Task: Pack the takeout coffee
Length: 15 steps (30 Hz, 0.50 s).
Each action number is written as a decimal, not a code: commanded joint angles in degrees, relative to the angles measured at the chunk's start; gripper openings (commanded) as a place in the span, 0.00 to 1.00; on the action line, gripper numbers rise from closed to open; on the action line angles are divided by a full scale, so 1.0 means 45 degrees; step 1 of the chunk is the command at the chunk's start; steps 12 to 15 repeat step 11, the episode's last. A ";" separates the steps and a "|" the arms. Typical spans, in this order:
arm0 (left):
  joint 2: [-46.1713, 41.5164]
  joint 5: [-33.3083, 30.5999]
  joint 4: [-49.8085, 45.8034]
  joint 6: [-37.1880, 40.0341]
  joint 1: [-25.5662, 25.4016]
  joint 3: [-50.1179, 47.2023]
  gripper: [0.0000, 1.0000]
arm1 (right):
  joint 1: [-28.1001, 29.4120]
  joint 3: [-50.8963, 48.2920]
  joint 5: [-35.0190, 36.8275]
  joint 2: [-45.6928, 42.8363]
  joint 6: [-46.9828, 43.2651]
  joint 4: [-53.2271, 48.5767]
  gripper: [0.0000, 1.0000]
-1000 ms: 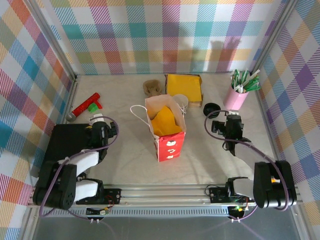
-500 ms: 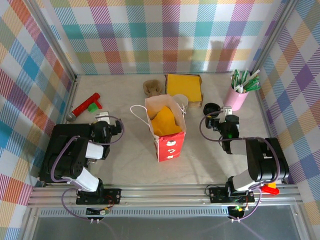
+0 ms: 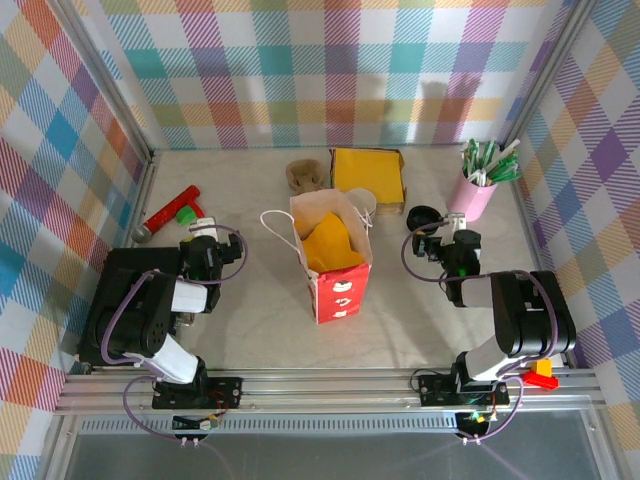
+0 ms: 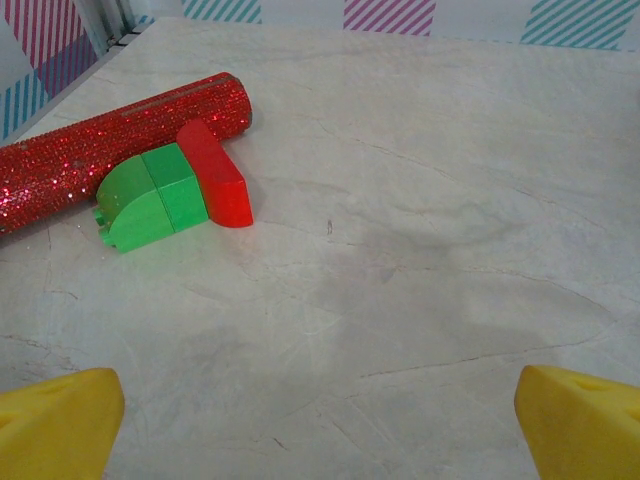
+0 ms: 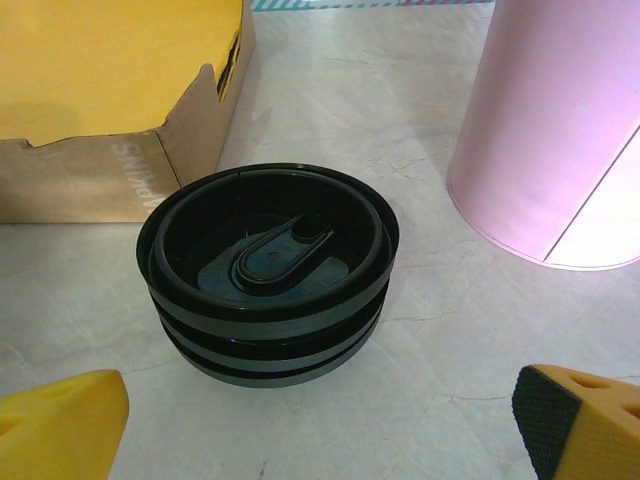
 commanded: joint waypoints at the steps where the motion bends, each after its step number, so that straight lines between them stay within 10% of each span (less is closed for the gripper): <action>1: 0.0040 -0.0165 0.0126 -0.0099 0.0102 0.0111 1.00 | -0.0111 0.0200 -0.0241 -0.0014 0.0149 0.0496 0.99; 15: 0.0040 -0.0169 0.0126 -0.0105 0.0103 0.0097 1.00 | -0.0223 0.0226 -0.0503 -0.0011 0.0206 0.0421 0.99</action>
